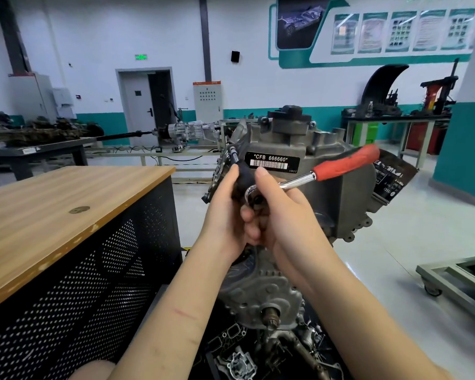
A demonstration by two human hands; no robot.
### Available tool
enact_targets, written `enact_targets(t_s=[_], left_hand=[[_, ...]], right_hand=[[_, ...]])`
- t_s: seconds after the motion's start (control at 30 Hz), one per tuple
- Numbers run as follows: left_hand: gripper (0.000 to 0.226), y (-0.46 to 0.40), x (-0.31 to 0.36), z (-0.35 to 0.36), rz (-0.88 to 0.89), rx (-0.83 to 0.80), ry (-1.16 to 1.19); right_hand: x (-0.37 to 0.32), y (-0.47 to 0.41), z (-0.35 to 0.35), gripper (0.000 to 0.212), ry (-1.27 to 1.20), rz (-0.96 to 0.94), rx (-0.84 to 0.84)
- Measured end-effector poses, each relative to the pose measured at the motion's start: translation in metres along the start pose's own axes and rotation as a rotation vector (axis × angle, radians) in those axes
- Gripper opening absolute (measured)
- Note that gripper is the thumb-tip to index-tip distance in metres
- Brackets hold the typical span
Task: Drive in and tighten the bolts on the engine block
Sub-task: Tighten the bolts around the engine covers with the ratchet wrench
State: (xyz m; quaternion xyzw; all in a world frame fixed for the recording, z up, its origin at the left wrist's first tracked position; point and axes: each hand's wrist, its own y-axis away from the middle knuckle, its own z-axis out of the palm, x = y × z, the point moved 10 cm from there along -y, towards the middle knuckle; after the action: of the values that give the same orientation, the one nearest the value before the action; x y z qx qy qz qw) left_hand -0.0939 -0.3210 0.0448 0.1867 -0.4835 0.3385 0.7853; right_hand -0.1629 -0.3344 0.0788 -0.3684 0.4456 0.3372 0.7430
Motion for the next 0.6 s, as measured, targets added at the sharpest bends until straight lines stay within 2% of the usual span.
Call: enact_targets(t_s=[0.1, 0.23, 0.33, 0.4, 0.43, 0.5, 0.6], left_hand=[[0.079, -0.002, -0.001, 0.01, 0.035, -0.092, 0.096], [0.066, -0.007, 0.002, 0.022, 0.076, -0.125, 0.255], [0.053, -0.008, 0.001, 0.02, 0.061, -0.089, 0.307], [0.054, -0.008, 0.003, 0.018, 0.068, -0.091, 0.27], [0.058, -0.008, 0.004, 0.017, 0.077, -0.093, 0.249], [0.064, -0.008, 0.008, 0.015, 0.087, -0.088, 0.197], [0.062, -0.009, 0.01, 0.015, 0.101, -0.072, 0.175]], right_hand=[[-0.011, -0.004, -0.001, 0.023, 0.097, -0.016, 0.0], [-0.037, -0.012, 0.001, 0.02, 0.473, -0.126, -0.039], [-0.056, -0.009, 0.011, 0.023, 1.022, -0.272, -0.031], [-0.065, -0.001, 0.021, 0.026, 1.417, -0.404, 0.009], [-0.071, 0.004, 0.027, 0.028, 1.529, -0.485, 0.03], [-0.08, 0.014, 0.033, 0.033, 1.604, -0.596, 0.069], [-0.083, 0.021, 0.033, 0.038, 1.596, -0.645, 0.112]])
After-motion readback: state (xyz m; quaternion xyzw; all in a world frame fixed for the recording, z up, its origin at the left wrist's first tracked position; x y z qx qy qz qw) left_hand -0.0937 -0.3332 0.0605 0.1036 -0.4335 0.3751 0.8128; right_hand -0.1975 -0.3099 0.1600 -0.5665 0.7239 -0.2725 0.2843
